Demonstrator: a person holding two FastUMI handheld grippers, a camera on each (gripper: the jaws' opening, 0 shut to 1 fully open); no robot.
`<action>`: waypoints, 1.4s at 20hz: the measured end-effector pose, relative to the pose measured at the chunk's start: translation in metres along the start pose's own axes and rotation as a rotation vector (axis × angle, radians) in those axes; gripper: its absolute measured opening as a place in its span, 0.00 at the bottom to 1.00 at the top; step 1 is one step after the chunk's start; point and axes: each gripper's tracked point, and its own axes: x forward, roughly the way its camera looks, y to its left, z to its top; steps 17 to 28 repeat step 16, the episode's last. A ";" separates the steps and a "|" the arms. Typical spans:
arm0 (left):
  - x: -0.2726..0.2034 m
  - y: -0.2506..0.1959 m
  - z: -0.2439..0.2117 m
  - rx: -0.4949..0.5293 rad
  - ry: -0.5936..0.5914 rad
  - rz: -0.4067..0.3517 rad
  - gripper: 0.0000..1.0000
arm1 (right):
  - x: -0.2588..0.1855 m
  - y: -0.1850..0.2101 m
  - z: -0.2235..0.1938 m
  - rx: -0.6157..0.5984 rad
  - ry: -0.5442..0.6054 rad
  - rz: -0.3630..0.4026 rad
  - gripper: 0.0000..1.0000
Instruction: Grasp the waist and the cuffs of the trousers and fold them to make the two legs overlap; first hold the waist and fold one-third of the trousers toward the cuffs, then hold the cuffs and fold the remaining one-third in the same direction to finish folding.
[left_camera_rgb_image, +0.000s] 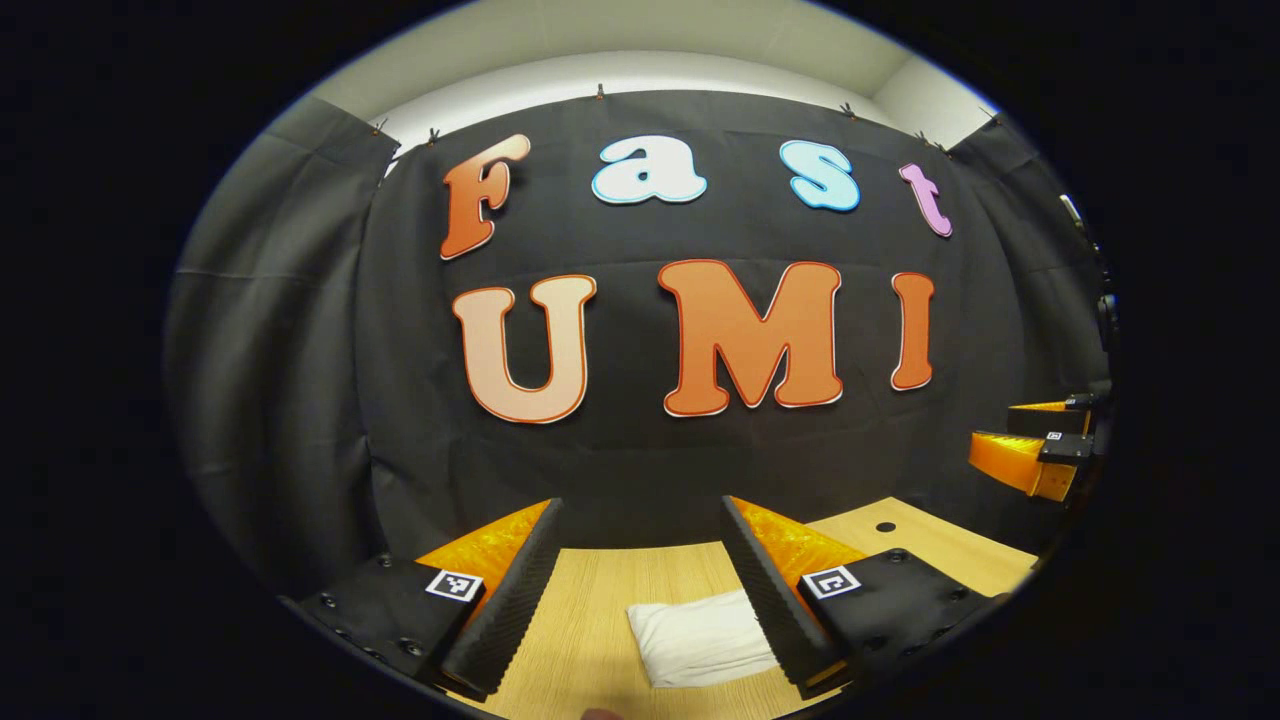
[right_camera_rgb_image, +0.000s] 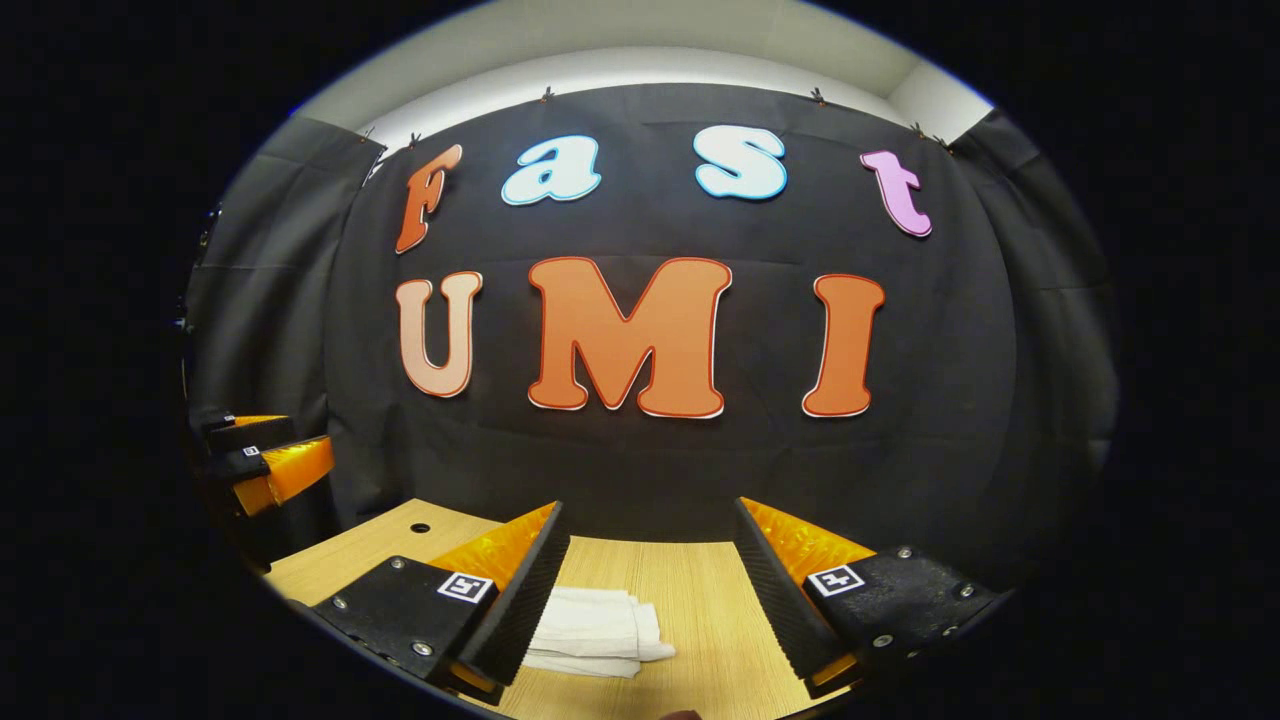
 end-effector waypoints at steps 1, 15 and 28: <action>0.001 -0.002 -0.004 0.001 0.013 0.001 1.00 | 0.000 0.001 0.000 0.000 0.000 0.005 1.00; 0.005 0.008 -0.009 -0.011 0.039 0.049 1.00 | -0.020 -0.007 -0.003 -0.018 0.003 0.020 0.98; 0.005 0.007 -0.007 -0.011 0.037 0.046 1.00 | -0.020 -0.006 -0.003 -0.015 0.000 0.021 0.98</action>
